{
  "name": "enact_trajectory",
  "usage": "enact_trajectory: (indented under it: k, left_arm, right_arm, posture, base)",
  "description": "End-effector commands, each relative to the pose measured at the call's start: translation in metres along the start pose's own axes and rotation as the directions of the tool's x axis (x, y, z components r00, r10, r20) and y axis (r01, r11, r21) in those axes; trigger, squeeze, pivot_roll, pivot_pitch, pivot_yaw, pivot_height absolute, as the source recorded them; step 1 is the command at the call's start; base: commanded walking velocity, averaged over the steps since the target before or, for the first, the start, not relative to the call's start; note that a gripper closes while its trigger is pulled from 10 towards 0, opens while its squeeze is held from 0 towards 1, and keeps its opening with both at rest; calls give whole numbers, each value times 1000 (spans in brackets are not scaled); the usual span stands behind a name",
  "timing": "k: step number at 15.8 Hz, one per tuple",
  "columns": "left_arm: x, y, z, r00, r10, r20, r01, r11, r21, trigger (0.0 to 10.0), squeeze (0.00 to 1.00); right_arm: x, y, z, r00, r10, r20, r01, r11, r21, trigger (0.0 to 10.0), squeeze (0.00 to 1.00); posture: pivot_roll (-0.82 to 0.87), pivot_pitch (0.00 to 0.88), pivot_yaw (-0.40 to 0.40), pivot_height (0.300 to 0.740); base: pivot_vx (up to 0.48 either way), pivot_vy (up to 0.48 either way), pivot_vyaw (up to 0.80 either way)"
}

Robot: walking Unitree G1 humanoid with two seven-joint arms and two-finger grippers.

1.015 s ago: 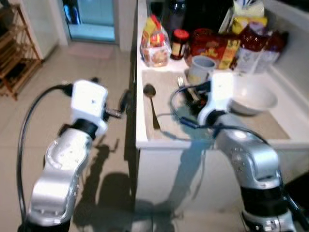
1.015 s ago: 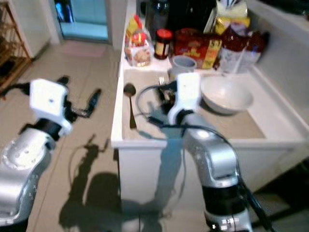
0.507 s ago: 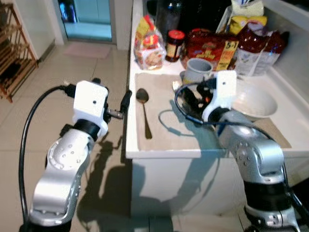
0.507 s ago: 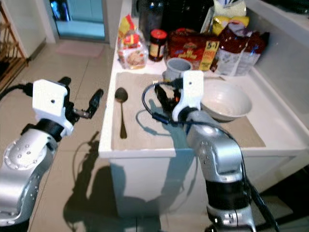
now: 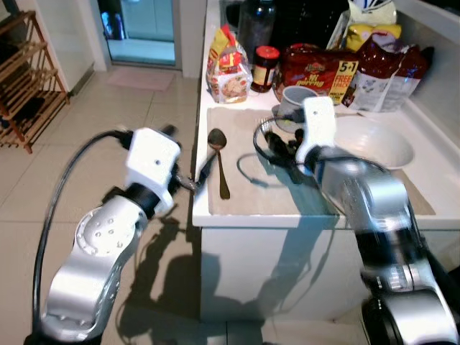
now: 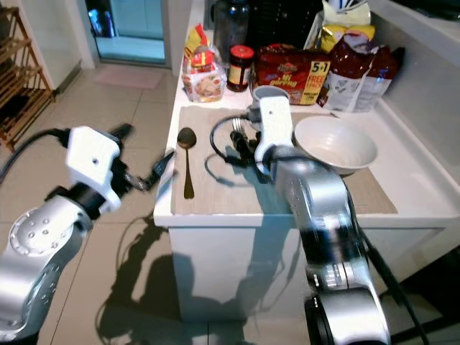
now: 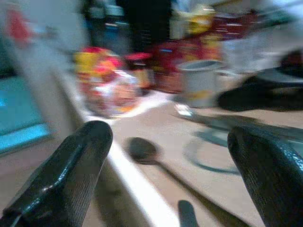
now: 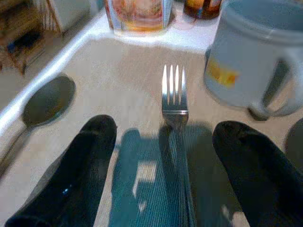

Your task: Setting the table

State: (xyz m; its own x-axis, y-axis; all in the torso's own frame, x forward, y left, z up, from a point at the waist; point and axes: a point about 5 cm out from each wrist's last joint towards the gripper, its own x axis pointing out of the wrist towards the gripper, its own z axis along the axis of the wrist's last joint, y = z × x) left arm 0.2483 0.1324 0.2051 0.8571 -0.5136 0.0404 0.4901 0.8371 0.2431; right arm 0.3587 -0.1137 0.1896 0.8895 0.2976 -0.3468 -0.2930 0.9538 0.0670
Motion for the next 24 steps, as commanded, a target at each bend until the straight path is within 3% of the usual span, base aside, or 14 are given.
enact_trajectory:
  k: [1,6,9,10,11,13,14,15,24]
  left_arm:
    - [-2,-6,2,998,-57,-1,57,998,-11,10000,0]
    - [-6,-6,3,998,-62,-6,62,998,-8,10000,0]
    - [-6,-6,3,997,-76,-8,76,997,-11,10000,0]
    - [-6,-6,3,997,-79,-7,79,997,-12,10000,0]
    - [-6,-6,4,997,-80,-8,79,997,-11,10000,0]
    - [-5,-6,4,997,-80,-10,80,997,-10,10000,0]
    - [-5,-6,4,997,-80,-10,80,997,-10,10000,0]
    - [-5,-5,4,997,-80,-10,80,997,-9,10000,0]
    - [-4,-4,4,997,-78,-15,78,997,4,10000,0]
  right_arm:
    - [7,-1,-6,998,4,-58,-5,1000,-16,10000,0]
    - [25,-18,-8,986,-49,-160,61,996,68,10000,0]
    - [27,-24,-9,979,-32,-199,54,993,108,10000,0]
    - [28,-25,-10,977,-25,-211,52,991,124,6549,0]
    - [28,-27,-10,976,-27,-218,56,990,127,3725,0]
    - [29,-32,-10,972,-44,-231,71,992,108,2157,0]
    - [29,-32,-9,972,-48,-232,73,992,101,1843,0]
    - [28,-34,-8,972,-49,-231,74,992,100,0,0]
    - [30,-38,-7,970,-48,-238,76,991,108,0,0]
  posture:
    - [54,31,-84,740]
    - [65,33,-95,740]
    - [65,35,-93,740]
    - [65,36,-92,740]
    - [65,36,-92,740]
    - [66,35,-91,740]
    - [66,35,-91,740]
    - [65,35,-89,740]
    - [67,29,-87,740]
  base:
    - [0,0,0]
    - [0,0,0]
    - [0,0,0]
    - [0,0,0]
    - [0,0,0]
    - [0,0,0]
    - [0,0,0]
    - [0,0,0]
    - [0,0,0]
